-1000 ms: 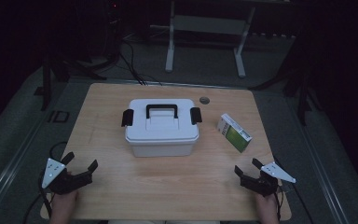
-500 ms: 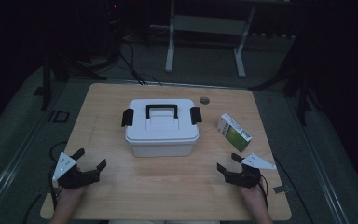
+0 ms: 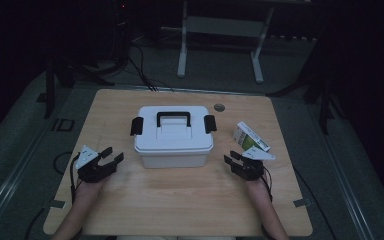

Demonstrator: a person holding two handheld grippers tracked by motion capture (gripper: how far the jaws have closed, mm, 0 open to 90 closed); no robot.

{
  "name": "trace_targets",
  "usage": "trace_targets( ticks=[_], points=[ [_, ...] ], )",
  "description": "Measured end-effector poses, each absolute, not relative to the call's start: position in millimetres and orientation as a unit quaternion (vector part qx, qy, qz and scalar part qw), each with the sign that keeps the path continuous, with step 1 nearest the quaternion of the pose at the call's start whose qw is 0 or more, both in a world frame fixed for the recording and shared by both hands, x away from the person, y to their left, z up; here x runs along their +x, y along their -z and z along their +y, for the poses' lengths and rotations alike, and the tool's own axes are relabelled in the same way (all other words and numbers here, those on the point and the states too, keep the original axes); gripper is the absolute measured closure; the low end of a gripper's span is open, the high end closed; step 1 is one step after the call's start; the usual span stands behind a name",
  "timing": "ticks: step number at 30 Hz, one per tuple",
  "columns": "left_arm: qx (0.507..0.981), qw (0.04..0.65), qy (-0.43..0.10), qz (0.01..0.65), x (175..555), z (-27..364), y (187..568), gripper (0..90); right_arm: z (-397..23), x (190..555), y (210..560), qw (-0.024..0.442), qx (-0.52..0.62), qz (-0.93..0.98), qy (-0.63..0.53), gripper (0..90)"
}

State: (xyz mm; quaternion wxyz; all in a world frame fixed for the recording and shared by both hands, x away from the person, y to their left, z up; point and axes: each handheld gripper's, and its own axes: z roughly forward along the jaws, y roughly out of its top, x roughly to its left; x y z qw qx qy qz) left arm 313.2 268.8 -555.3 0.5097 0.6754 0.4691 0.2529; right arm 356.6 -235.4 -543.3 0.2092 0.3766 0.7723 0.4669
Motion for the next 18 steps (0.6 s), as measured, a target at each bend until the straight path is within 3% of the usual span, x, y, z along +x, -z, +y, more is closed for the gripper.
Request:
trace_targets(
  ticks=[2, 6, 10, 18],
  points=[
    [0.684, 0.502, -0.255, 0.464, 321.1, 264.7, 555.0, 54.6, -231.1, 363.0, 544.0, 0.208, 0.381, 0.774, -0.46, 73.8],
    [0.684, 0.489, -0.26, 0.475, 337.7, 259.7, 553.8, 72.5, -221.6, 375.2, 544.4, 0.217, 0.386, 0.78, -0.442, 90.0],
    [0.682, 0.484, -0.251, 0.488, 351.4, 256.8, 554.2, 88.3, -210.6, 384.5, 543.4, 0.22, 0.394, 0.776, -0.44, 90.0],
    [0.699, 0.476, -0.247, 0.472, 367.9, 236.6, 554.6, 89.6, -192.2, 400.7, 538.5, 0.203, 0.413, 0.762, -0.455, 90.0]
  ],
)
